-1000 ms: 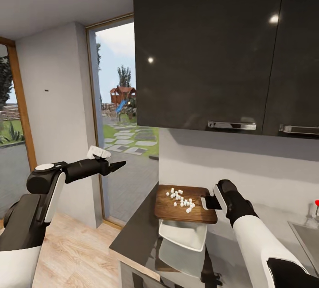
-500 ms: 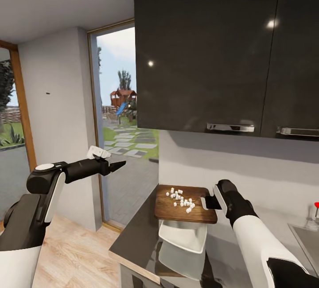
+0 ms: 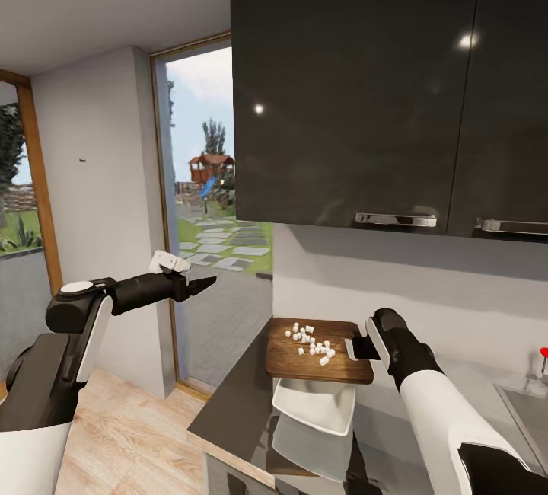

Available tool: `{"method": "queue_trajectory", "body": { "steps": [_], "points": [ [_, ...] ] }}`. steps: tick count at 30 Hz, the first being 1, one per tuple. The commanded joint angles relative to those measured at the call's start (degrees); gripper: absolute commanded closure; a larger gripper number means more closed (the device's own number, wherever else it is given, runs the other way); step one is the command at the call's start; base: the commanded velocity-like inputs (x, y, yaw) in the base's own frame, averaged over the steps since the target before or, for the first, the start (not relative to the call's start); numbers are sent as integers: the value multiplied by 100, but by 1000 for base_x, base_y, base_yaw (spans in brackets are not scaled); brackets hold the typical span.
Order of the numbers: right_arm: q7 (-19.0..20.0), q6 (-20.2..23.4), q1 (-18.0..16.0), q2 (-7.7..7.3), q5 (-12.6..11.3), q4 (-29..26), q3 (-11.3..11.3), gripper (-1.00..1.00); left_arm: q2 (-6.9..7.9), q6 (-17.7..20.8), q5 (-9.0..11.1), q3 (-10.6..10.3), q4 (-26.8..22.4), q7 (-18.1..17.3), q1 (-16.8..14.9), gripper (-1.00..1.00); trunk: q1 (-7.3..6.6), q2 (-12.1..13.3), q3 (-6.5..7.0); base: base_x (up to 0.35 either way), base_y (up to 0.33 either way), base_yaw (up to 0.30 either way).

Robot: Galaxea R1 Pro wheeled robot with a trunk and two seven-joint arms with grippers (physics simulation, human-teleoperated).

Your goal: In the kitchen, take the Vidalia onion out of the sink, dice it on the chopping board with the paring knife, put the diced onion into the bowl on the countertop, then place both the paring knife and the chopping board into the sink.

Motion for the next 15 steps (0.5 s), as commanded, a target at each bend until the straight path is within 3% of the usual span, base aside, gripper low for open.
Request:
{"method": "queue_trajectory", "body": {
  "steps": [1,11,15],
  "points": [
    [17,17,-2,8,38,-5,-31,100,0,43,11,5,-1,-15,-3,-100,2,-4,-3,0,0,0],
    [16,-37,-2,6,42,-5,-30,100,0,39,8,5,-1,-15,-3,-100,2,-4,-3,0,0,0],
    [16,-294,-2,6,43,-5,-25,100,0,40,8,5,-1,-15,-3,-100,2,-4,-3,0,0,0]
  ]
}}
